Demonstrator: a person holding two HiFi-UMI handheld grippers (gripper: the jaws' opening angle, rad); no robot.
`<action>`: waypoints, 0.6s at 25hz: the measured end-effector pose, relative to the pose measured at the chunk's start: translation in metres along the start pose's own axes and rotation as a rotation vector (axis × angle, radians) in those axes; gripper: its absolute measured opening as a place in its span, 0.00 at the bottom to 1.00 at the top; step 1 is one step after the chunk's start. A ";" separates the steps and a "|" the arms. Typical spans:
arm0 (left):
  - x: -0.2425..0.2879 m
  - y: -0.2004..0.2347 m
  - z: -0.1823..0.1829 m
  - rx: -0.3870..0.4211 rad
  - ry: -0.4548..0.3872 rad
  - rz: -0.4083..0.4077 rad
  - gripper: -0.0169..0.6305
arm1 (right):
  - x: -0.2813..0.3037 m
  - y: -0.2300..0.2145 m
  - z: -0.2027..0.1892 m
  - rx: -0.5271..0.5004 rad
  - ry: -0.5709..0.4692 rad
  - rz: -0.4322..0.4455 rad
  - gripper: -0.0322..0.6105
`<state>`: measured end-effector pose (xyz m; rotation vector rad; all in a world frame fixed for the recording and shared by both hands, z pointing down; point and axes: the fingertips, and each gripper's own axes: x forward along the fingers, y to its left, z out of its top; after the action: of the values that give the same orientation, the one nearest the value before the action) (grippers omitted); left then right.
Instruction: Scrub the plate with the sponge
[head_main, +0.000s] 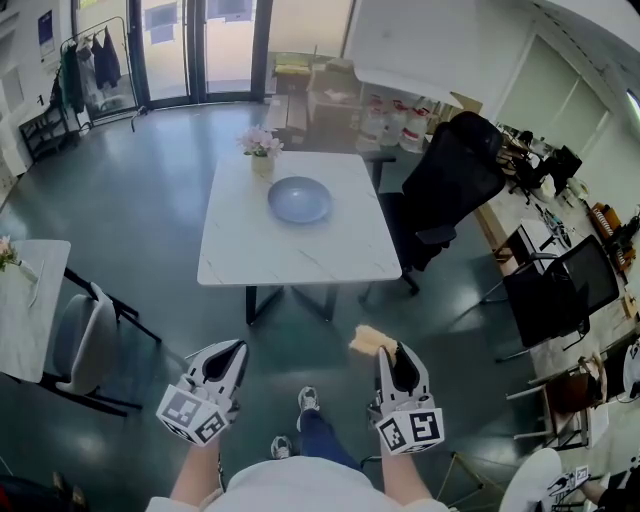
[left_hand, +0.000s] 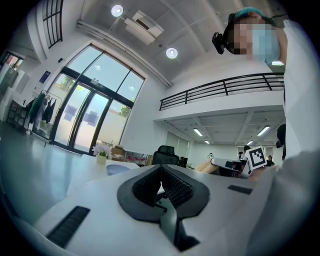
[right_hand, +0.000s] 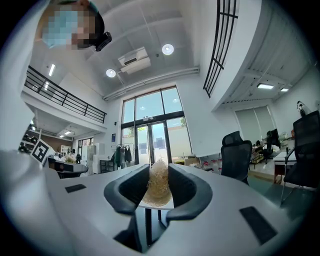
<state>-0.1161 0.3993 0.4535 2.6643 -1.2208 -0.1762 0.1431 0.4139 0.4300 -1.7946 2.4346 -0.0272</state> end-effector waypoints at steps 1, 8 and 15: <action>0.005 0.005 0.000 -0.003 -0.001 0.003 0.08 | 0.007 -0.001 0.000 -0.001 -0.001 0.006 0.24; 0.054 0.035 0.015 0.016 -0.006 0.031 0.08 | 0.071 -0.027 0.002 0.013 -0.024 0.034 0.24; 0.113 0.061 0.029 0.022 -0.013 0.073 0.08 | 0.135 -0.064 0.006 0.023 -0.036 0.074 0.23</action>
<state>-0.0929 0.2702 0.4374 2.6362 -1.3289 -0.1702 0.1655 0.2668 0.4179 -1.6797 2.4633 -0.0170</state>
